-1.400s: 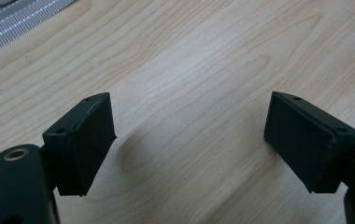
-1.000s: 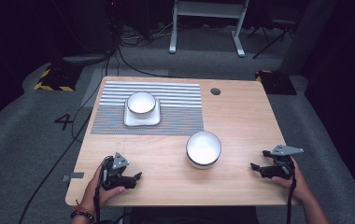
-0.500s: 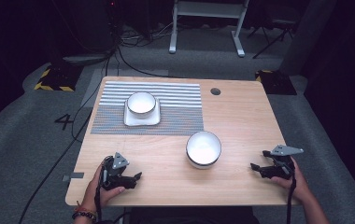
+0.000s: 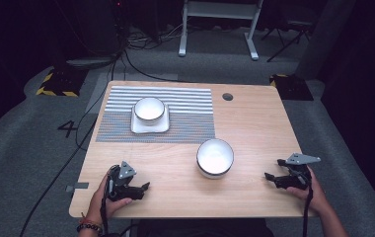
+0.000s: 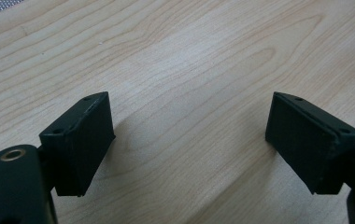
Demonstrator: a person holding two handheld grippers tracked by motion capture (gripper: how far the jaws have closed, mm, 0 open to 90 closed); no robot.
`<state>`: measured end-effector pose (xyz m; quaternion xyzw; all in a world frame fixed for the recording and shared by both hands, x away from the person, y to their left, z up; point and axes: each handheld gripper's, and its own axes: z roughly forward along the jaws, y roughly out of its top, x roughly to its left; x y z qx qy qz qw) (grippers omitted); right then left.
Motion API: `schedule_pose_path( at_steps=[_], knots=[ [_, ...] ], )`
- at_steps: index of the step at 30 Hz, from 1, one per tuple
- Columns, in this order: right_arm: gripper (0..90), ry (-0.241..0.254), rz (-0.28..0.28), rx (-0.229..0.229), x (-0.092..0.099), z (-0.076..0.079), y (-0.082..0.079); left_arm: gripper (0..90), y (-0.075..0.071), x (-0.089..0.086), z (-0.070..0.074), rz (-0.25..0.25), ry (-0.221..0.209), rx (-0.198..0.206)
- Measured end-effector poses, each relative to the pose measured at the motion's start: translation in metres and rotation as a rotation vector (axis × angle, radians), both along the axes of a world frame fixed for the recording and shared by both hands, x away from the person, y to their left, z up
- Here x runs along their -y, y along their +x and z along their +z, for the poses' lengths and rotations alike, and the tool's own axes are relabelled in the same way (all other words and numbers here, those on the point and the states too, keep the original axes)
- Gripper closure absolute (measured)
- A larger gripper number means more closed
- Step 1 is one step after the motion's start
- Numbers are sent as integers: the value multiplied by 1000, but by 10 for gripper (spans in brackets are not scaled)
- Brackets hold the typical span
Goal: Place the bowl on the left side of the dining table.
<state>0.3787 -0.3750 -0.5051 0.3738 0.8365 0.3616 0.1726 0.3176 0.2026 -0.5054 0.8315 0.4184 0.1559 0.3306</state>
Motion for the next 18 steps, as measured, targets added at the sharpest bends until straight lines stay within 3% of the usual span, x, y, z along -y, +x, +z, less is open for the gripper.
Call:
schedule_pose_path(
  at_steps=[18],
  knots=[
    [149, 1, 0, 1, 0, 0, 0, 154, 0, 0, 0, -1, -4, -5]
  ],
)
